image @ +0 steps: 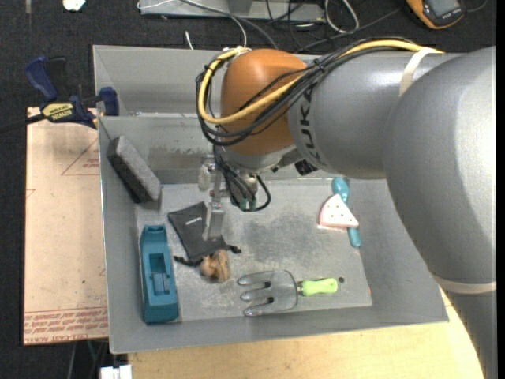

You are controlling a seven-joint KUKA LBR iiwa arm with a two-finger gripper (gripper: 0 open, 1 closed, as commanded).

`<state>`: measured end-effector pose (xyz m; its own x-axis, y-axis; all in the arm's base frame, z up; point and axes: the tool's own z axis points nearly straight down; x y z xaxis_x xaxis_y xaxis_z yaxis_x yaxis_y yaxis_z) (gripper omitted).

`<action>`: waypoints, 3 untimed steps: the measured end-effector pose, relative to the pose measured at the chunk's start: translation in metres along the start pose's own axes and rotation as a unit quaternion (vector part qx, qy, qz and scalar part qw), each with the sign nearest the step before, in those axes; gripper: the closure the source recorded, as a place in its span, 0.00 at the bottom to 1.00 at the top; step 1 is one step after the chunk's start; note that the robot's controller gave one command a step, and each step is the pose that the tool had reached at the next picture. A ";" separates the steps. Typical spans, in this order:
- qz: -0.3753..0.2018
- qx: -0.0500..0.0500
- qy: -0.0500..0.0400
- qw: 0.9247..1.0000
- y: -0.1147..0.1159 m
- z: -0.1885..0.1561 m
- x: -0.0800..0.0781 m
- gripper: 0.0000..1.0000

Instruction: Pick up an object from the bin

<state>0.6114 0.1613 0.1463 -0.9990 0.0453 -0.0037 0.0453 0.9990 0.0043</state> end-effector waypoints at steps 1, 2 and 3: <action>-0.059 0.000 -0.002 0.998 -0.031 0.034 -0.009 0.00; -0.008 0.000 0.001 1.000 -0.059 0.062 -0.006 0.00; -0.039 0.000 -0.001 0.999 -0.060 0.061 0.015 0.00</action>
Offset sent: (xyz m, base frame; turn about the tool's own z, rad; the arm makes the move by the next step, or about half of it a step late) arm 0.0001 -0.0724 -0.0763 0.0389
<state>0.5943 0.1028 0.0849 -0.9995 -0.0322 -0.0067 -0.0322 0.9995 0.0049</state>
